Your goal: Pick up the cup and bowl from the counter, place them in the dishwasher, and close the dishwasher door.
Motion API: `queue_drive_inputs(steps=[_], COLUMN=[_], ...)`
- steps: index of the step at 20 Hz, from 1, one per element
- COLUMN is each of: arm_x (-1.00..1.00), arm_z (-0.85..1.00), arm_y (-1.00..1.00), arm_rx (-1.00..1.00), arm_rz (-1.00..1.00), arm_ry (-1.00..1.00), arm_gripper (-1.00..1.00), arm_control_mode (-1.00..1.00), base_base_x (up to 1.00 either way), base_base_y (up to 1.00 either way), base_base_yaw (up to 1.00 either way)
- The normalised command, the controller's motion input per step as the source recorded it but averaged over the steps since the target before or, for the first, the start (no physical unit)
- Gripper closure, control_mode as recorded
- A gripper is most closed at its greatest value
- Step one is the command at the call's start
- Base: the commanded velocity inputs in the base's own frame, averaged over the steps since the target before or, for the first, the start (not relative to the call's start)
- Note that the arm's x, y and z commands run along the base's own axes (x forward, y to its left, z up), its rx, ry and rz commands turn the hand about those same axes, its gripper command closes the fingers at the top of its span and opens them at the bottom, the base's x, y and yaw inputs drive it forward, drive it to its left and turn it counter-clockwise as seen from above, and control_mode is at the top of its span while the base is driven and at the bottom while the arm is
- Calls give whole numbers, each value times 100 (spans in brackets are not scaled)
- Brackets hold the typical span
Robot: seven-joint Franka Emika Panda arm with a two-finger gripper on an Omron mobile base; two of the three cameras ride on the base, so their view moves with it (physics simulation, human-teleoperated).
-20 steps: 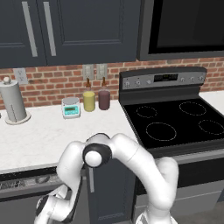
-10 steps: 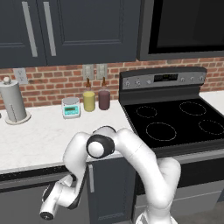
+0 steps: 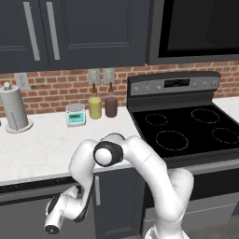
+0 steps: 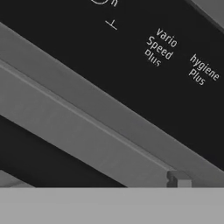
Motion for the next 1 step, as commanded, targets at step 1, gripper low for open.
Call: queue_drive_inputs(steps=[1], arm_x=[64], arm_z=[-7], arm_y=[-19], arm_rx=[0], arm_rz=[0], arm_ry=[0], arm_gripper=[-100], arm_control_mode=[-100], base_base_x=[0], base_base_y=[0], base_base_yaw=[0])
